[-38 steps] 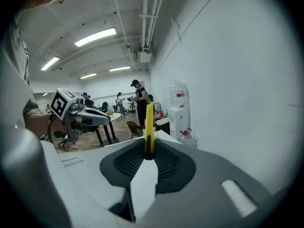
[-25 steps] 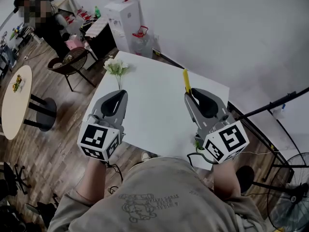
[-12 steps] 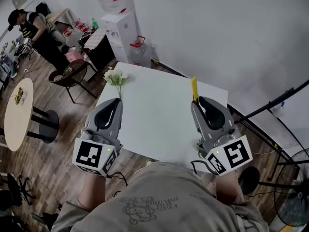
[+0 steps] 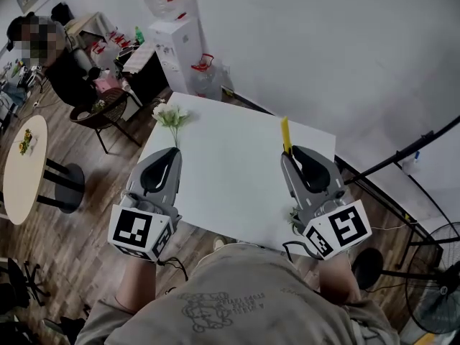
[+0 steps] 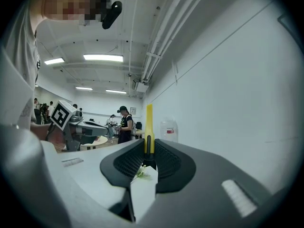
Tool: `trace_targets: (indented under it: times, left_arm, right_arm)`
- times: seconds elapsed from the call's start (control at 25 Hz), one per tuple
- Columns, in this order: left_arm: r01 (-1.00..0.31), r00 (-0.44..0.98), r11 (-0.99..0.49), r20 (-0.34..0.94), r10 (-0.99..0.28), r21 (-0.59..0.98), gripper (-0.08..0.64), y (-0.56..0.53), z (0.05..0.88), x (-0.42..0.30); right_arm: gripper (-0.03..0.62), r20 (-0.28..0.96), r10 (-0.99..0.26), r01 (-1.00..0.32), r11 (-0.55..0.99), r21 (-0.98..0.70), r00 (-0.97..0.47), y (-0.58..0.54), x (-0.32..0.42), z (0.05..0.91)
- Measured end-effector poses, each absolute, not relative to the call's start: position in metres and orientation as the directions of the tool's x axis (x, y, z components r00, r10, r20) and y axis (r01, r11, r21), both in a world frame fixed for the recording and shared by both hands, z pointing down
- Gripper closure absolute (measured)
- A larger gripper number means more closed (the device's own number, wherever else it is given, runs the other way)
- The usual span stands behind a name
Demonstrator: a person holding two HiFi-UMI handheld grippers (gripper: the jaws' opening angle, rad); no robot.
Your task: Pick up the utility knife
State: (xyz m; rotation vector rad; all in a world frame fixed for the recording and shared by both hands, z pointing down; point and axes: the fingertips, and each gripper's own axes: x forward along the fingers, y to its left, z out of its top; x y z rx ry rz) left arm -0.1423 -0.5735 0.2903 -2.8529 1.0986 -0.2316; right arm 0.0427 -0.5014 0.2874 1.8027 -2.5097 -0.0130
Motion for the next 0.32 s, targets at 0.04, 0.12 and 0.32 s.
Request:
trace_targets:
  times: [0.04,0.12,0.32]
  left_arm:
    - [-0.662,0.731,-0.74,0.112,-0.673,-0.12,0.56,-0.573,0.289,-0.143]
    - [-0.663,0.732,-0.739,0.107,-0.673,-0.117,0.56,-0.571,0.286,-0.141]
    - [-0.654,0.741,-0.746,0.094,-0.665,-0.131,0.56,-0.567,0.278,-0.132]
  right_arm:
    - [0.5,0.04,-0.946,-0.946,0.323,0.035,-0.322,-0.501,0.042,0.288]
    - [0.5,0.038,-0.947,-0.946,0.321,0.03,-0.32,-0.498,0.046,0.287]
    - [0.5,0.026,-0.955,-0.955,0.296,0.028,-0.295,-0.492,0.057,0.281]
